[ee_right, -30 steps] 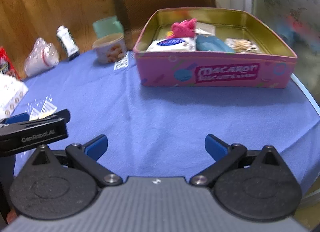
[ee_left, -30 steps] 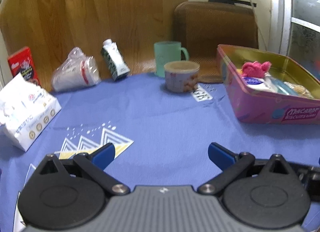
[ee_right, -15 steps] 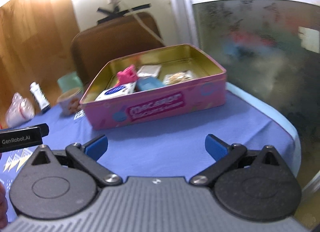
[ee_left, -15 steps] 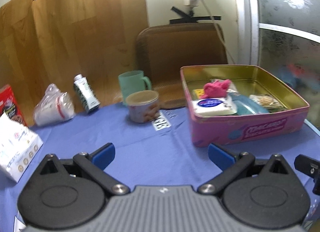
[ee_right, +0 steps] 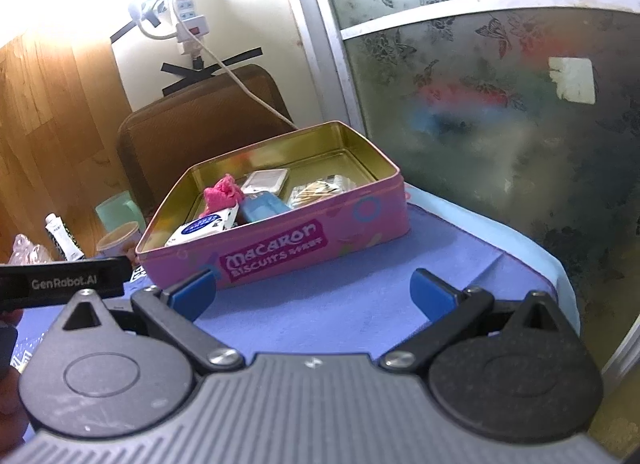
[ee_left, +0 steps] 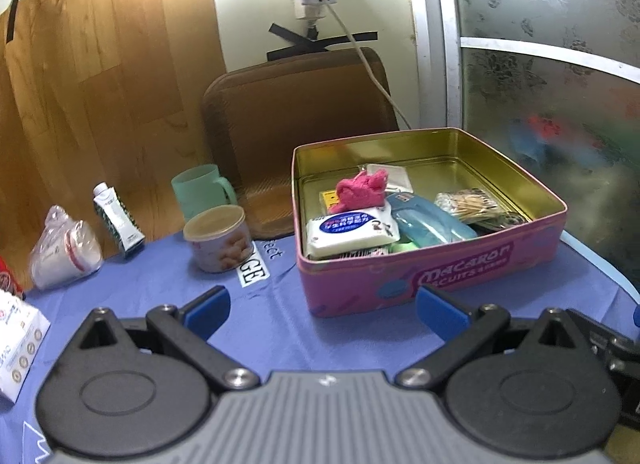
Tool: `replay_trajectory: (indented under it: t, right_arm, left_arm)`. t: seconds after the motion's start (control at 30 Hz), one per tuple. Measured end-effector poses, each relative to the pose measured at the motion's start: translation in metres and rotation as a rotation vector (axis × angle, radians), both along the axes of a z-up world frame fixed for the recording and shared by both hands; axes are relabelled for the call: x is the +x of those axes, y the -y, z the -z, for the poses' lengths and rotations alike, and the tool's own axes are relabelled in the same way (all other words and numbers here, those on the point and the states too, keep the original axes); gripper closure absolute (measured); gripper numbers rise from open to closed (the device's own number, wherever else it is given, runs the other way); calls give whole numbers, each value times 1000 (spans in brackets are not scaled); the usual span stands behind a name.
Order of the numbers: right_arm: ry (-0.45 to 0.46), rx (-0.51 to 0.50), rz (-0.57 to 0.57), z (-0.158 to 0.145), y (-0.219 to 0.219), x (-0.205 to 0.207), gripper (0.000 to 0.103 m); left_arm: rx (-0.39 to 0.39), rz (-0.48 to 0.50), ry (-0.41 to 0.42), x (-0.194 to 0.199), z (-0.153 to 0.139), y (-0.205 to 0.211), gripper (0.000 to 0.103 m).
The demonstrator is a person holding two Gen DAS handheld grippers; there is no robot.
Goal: Organize soft objects
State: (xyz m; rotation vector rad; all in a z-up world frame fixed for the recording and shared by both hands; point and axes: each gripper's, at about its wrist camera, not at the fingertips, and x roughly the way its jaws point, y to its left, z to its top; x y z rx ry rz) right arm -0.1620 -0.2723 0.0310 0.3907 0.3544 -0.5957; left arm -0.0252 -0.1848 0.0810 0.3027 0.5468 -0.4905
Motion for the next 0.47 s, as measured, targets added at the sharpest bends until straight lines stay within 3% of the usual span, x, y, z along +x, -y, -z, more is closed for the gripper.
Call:
replay_trajectory:
  t: [0.47]
  right_arm:
    - [-2,15,7,4,0,-1,0]
  left_arm:
    - [-13,22,-30,5,9,2,0]
